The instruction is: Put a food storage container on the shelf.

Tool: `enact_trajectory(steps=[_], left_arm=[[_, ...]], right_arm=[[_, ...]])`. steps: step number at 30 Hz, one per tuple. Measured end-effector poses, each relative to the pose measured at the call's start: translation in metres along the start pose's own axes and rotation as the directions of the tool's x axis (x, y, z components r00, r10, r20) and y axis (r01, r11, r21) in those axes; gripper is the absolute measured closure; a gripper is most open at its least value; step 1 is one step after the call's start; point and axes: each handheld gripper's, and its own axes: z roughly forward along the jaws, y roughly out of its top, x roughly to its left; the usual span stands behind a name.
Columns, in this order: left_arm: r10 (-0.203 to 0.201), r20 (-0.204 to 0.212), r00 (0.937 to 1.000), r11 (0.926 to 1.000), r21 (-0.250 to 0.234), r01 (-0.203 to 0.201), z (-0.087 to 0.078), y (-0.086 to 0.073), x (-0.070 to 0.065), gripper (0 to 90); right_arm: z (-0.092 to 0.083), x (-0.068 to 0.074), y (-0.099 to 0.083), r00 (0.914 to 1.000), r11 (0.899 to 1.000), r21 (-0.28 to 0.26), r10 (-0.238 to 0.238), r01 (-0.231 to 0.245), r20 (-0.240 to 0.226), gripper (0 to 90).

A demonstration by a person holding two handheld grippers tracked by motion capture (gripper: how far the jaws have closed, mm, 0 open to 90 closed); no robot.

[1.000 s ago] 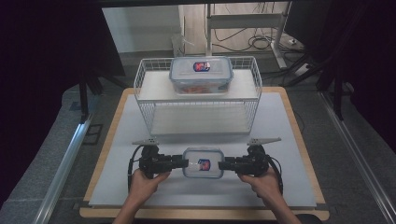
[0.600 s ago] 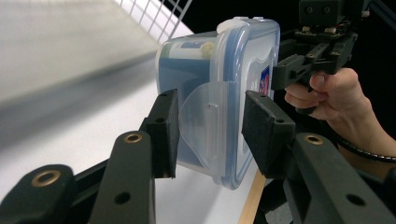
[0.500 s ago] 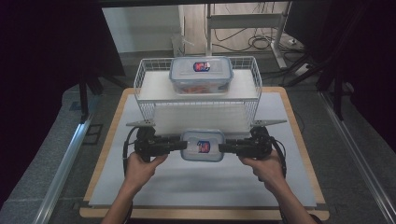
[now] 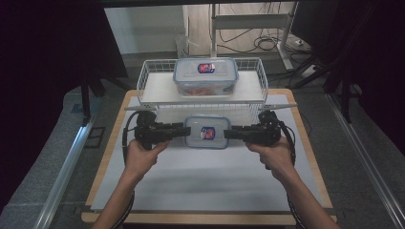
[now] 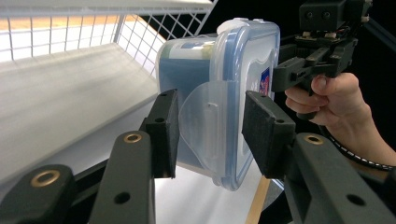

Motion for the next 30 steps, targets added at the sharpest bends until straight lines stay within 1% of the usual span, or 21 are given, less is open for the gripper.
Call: enact_trajectory(steps=[4,9,22,26,30], left_arm=[[0.002,-0.003,1.0,1.0,-0.003,-0.002,-0.001,0.013,-0.002,57.3],[0.0,-0.003,1.0,0.9998,-0.018,0.0,-0.003,0.029,-0.002,57.3],[0.017,-0.02,0.9996,0.9987,-0.047,-0.018,-0.015,0.081,-0.004,57.2],[0.017,-0.02,0.9997,0.9983,-0.055,-0.018,-0.018,0.093,0.0,57.2],[0.003,-0.014,0.9999,0.9978,-0.067,-0.004,-0.017,0.103,0.007,57.2]], right_arm=[[-0.003,0.0,0.011,1.0,1.0,-0.011,0.005,-0.005,-0.005,58.3],[-0.006,0.001,0.027,1.0,1.0,-0.028,0.001,-0.001,0.005,58.2],[-0.01,0.006,0.078,0.9999,0.996,-0.084,-0.003,0.003,0.011,57.9],[-0.01,0.006,0.092,0.9999,0.996,-0.092,-0.003,0.005,0.015,57.7],[-0.008,0.004,0.105,0.9997,0.995,-0.099,0.001,0.001,0.023,57.6]])
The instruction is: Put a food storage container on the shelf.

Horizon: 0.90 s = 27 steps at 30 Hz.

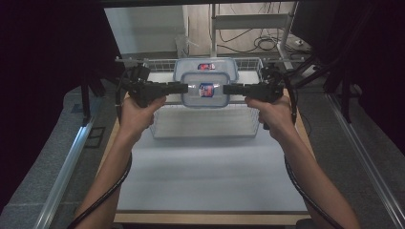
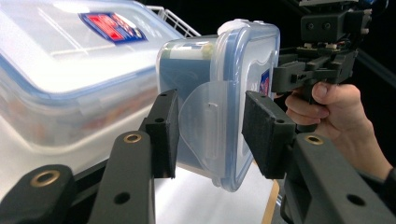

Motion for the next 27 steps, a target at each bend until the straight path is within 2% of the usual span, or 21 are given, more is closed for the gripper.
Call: enact_trajectory(steps=[8,16,23,27], left_arm=[[-0.045,0.013,0.9989,0.997,-0.062,0.046,0.006,0.018,0.017,57.4],[-0.079,0.031,0.9964,0.9934,-0.081,0.081,0.014,0.03,0.032,57.3],[-0.117,0.024,0.9929,0.9886,-0.093,0.118,0.018,0.036,0.043,57.2],[-0.126,0.014,0.992,0.988,-0.088,0.127,0.02,0.039,0.047,57.1]], right_arm=[[0.007,-0.011,0.023,0.9991,0.999,-0.035,0.041,-0.04,0.013,57.5],[0.011,-0.021,0.042,0.997,0.995,-0.074,0.075,-0.073,0.021,57.7],[0.019,-0.034,0.05,0.9937,0.991,-0.078,0.111,-0.109,0.017,57.6],[0.023,-0.041,0.052,0.9909,0.988,-0.083,0.134,-0.133,0.01,57.6]])
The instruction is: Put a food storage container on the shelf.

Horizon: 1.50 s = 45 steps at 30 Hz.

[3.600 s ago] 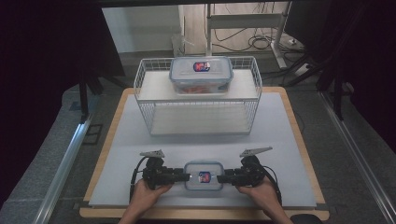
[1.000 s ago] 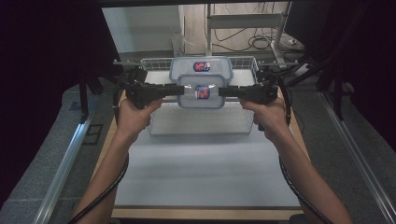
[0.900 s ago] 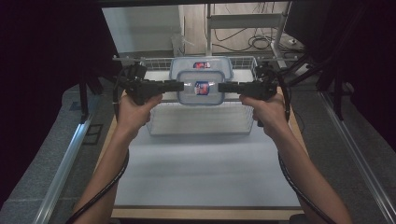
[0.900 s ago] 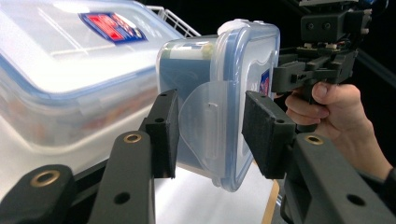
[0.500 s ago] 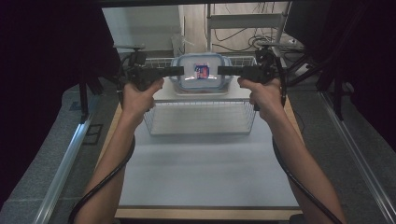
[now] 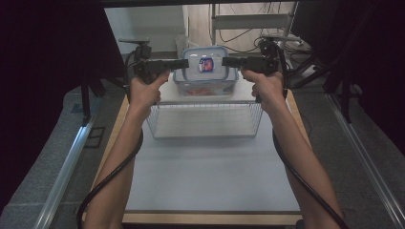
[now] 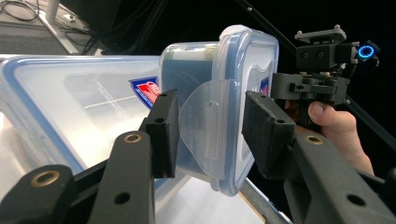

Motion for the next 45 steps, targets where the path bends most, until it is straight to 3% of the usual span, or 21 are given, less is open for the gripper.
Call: enact_trajectory(steps=[8,12,15,19,24,28,31,34,37,40,45], left_arm=[[-0.039,-0.014,0.9991,0.9991,-0.014,0.039,0.003,0.004,0.004,56.1],[-0.027,-0.057,0.998,0.9996,0.01,0.027,0.007,0.005,0.003,52.4],[-0.06,-0.073,0.9955,0.9979,0.019,0.062,0.011,0.005,0.006,44.9],[-0.074,-0.054,0.9958,0.9973,-0.001,0.074,0.011,0.004,0.011,45.8],[-0.012,-0.118,0.9929,0.9997,-0.024,0.009,0.01,0.006,0.001,41.5],[0.064,-0.148,0.9869,0.996,-0.053,-0.072,0.0,0.005,-0.013,41.4],[0.153,-0.168,0.9739,0.9852,-0.051,-0.163,-0.008,-0.003,-0.028,51.7],[0.248,-0.195,0.9489,0.9665,-0.018,-0.256,-0.011,-0.015,-0.042,68.0],[0.314,-0.212,0.9252,0.9487,0.035,-0.314,-0.007,-0.029,-0.048,84.1],[0.351,-0.221,0.91,0.9364,0.093,-0.338,0.004,-0.038,-0.047,89.7],[0.369,-0.256,0.8935,0.9292,0.127,-0.347,0.017,-0.042,-0.041,89.8]], right_arm=[[0.006,-0.008,0.004,0.9995,0.999,-0.01,0.031,-0.031,0.0,56.6],[0.008,-0.004,0.007,0.9971,1.0,-0.002,-0.026,0.026,0.072,57.8],[0.014,0.0,0.008,0.9886,0.998,0.015,-0.062,0.06,0.137,53.9],[0.017,-0.002,0.01,0.9887,0.999,-0.003,-0.049,0.05,0.141,54.2],[0.015,0.0,0.008,0.9869,0.998,-0.006,-0.064,0.066,0.148,54.6],[0.01,0.006,0.007,0.9735,0.991,-0.005,-0.13,0.133,0.189,51.8],[0.002,0.011,0.004,0.9687,0.984,-0.022,-0.168,0.175,0.183,51.0],[-0.005,0.013,0.0,0.9579,0.977,-0.019,-0.205,0.213,0.201,51.6],[-0.013,0.012,-0.007,0.9529,0.972,-0.034,-0.223,0.234,0.206,53.2],[-0.018,0.01,-0.016,0.9469,0.967,-0.039,-0.239,0.253,0.215,54.4],[-0.021,0.004,-0.028,0.9374,0.962,-0.019,-0.259,0.271,0.233,54.8]])
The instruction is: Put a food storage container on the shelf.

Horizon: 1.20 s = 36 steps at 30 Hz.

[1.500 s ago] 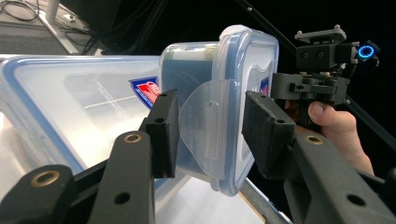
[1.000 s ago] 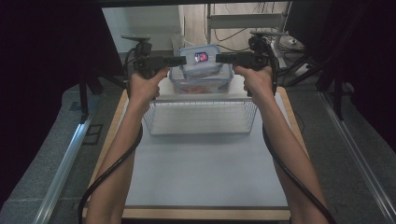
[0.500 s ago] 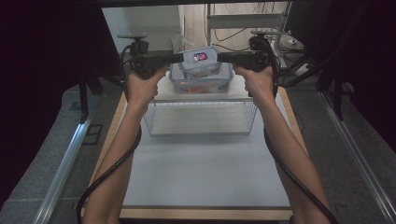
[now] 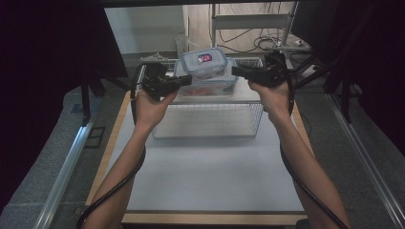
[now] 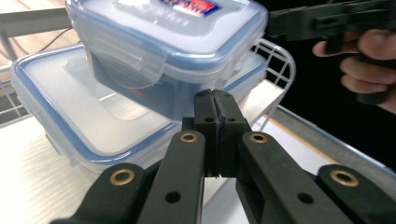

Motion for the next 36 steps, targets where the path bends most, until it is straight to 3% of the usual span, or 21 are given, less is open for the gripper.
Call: enact_trajectory(steps=[7,11,13,15,19,25,30,36], left_arm=[[-0.044,-0.057,0.9974,0.999,0.001,0.044,0.004,0.005,0.008,89.0],[-0.063,-0.053,0.9966,0.998,0.002,0.063,0.007,0.004,0.012,87.6],[-0.043,-0.037,0.9984,0.9991,0.001,0.043,0.005,0.002,0.006,86.4],[0.002,-0.039,0.9992,1.0,-0.001,-0.002,0.001,-0.003,-0.002,83.3],[0.046,-0.042,0.9981,0.9989,-0.011,-0.046,-0.01,-0.013,-0.016,70.6],[0.107,-0.052,0.9929,0.9942,0.016,-0.106,-0.017,-0.028,-0.032,49.5],[0.142,-0.058,0.9881,0.9897,0.023,-0.141,-0.018,-0.04,-0.041,35.5],[0.161,-0.048,0.9857,0.9862,0.045,-0.159,-0.016,-0.055,-0.048,24.7]], right_arm=[[-0.001,0.004,-0.01,0.9995,0.999,0.018,-0.033,0.033,-0.004,54.7],[0.002,0.011,-0.014,0.9978,0.997,0.032,-0.065,0.065,-0.009,54.0],[0.002,0.016,-0.016,0.9955,0.995,0.042,-0.095,0.095,-0.003,53.2],[0.001,0.021,-0.02,0.9916,0.99,0.053,-0.129,0.129,-0.002,51.8],[-0.003,0.03,-0.029,0.9831,0.981,0.064,-0.183,0.183,0.0,48.3],[-0.003,0.039,-0.042,0.9726,0.967,0.104,-0.232,0.232,-0.008,40.8],[-0.005,0.046,-0.051,0.9664,0.959,0.118,-0.256,0.257,-0.017,35.6],[-0.01,0.053,-0.063,0.9586,0.95,0.13,-0.283,0.284,-0.028,30.1]])
